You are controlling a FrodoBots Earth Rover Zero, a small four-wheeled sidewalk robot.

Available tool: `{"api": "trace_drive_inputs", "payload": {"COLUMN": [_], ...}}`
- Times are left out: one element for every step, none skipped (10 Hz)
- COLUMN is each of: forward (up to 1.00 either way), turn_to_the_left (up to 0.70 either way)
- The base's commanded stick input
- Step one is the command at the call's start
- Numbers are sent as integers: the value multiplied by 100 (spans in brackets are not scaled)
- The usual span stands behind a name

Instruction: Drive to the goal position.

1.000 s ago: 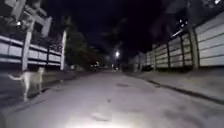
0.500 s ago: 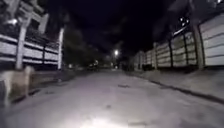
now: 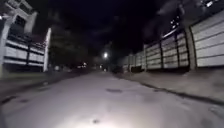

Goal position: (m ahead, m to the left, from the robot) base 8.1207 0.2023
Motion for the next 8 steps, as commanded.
{"api": "trace_drive_inputs", "payload": {"forward": [70,70,70,70,70,70,70,70], "turn_to_the_left": [0,0,0,0,0,0,0,0]}}
